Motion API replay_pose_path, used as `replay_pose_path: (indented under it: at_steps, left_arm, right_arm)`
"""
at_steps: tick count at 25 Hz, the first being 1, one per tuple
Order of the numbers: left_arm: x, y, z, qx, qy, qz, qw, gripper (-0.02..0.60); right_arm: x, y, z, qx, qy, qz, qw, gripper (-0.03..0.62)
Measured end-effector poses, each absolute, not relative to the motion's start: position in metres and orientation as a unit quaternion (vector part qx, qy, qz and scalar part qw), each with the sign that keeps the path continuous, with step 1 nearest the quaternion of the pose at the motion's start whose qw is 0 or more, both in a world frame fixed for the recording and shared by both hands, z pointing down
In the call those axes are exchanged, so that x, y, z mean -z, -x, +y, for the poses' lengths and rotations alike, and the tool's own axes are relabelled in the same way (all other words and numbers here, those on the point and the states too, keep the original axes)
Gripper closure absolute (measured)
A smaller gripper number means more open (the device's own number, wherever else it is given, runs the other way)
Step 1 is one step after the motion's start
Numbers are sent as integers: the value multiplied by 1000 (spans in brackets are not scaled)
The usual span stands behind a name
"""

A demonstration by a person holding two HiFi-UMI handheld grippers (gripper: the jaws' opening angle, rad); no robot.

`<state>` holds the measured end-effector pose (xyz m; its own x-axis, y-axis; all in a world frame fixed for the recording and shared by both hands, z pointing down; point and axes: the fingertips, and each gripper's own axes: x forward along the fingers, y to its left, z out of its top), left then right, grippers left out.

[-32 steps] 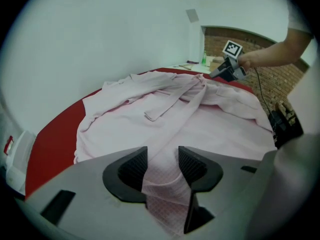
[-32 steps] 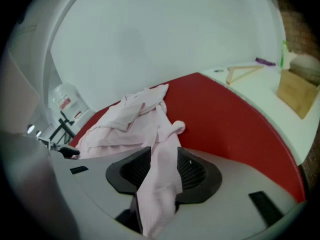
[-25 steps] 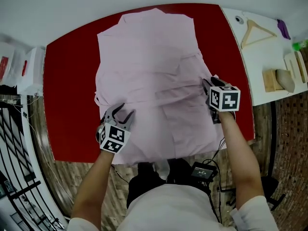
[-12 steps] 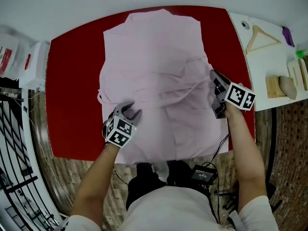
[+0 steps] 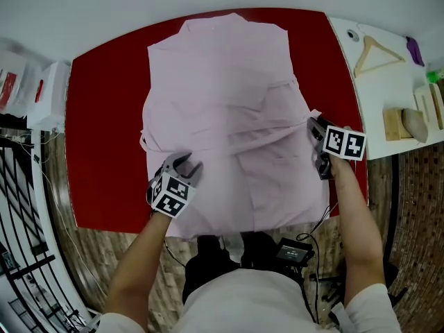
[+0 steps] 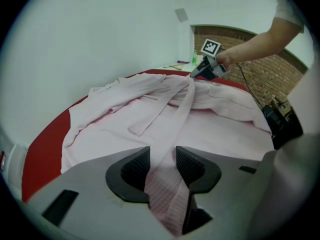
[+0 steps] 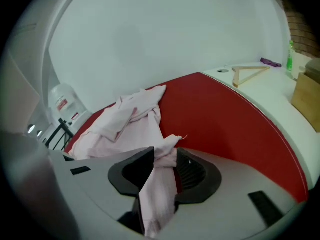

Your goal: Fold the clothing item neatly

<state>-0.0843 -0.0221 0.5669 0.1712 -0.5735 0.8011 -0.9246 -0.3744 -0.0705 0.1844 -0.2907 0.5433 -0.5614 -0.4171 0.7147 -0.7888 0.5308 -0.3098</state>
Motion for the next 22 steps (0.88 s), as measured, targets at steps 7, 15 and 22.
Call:
replay_pose_path:
  at_steps: [7,15,22]
  left_arm:
    - [-563,85,-18,-393,-733,-503,233,417]
    - [-558,78,-14,-397,-741,-490,229,417]
    - [-573,104,2,-385,-714,-504,296,419]
  right_arm:
    - [-547,-219,-285,-366,-407,-791,273,471]
    - [-529,-203,-285,-452,-417,-764,195,473]
    - [-546,-168,-268,-447,-386,-768,247,485]
